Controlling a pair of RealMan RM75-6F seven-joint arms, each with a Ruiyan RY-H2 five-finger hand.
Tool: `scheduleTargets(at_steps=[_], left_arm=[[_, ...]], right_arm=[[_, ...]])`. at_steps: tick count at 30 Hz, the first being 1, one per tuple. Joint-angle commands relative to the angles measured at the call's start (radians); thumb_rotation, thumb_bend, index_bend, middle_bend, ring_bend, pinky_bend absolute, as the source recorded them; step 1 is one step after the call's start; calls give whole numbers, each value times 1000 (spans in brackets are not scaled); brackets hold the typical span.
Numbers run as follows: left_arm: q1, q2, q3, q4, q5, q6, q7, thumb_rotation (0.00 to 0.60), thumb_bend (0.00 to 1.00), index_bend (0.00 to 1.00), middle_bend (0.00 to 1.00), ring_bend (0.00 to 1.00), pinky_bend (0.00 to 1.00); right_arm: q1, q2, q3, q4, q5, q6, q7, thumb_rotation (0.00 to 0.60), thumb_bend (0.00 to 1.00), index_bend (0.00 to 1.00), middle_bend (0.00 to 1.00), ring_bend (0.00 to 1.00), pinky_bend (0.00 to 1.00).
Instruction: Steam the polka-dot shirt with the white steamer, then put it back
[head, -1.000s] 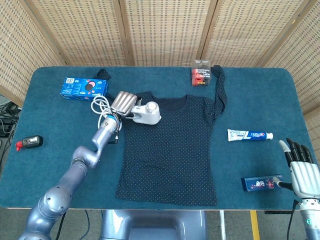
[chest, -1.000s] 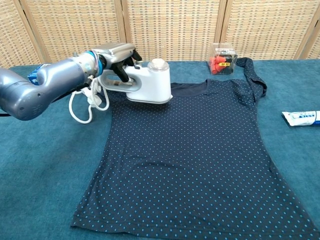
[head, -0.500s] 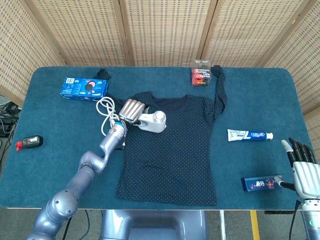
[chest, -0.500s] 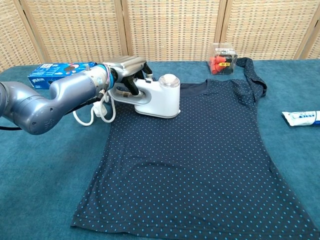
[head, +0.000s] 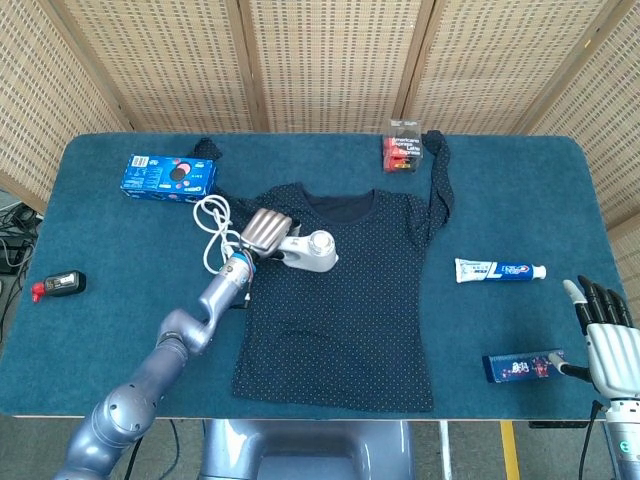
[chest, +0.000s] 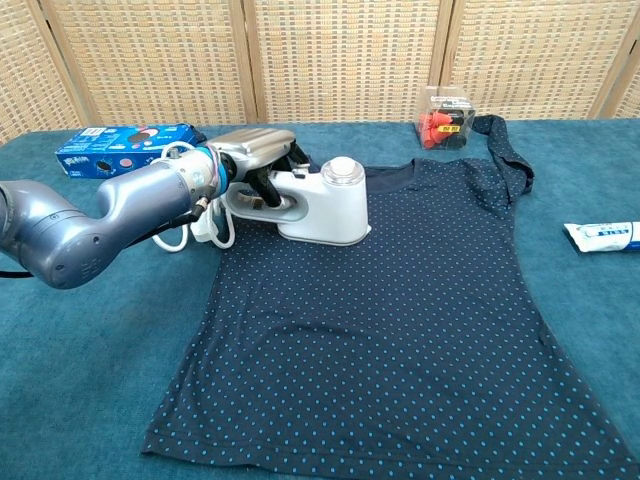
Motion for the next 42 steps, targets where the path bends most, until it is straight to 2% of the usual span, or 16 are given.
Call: scheduleTargets(at_steps=[1,11,42], left_arm=[[3,12,13,-18,12,-8,-17,600,560,1000,768,707,867],[9,53,50,-100,50,-3,-51,600,560,1000,773,711,870],[49,143,117,-411,144,142,-91,600,560,1000,773,711,870]], right_arm=[[0,0,-1,-1,-2,-1,0,600,0,18,0,0,0],[-1,1,-4,-6,-10,4,-2,600,0,17,0,0,0],[-1,3,-9,-10,-19,4,0,600,0,24,0,0,0]])
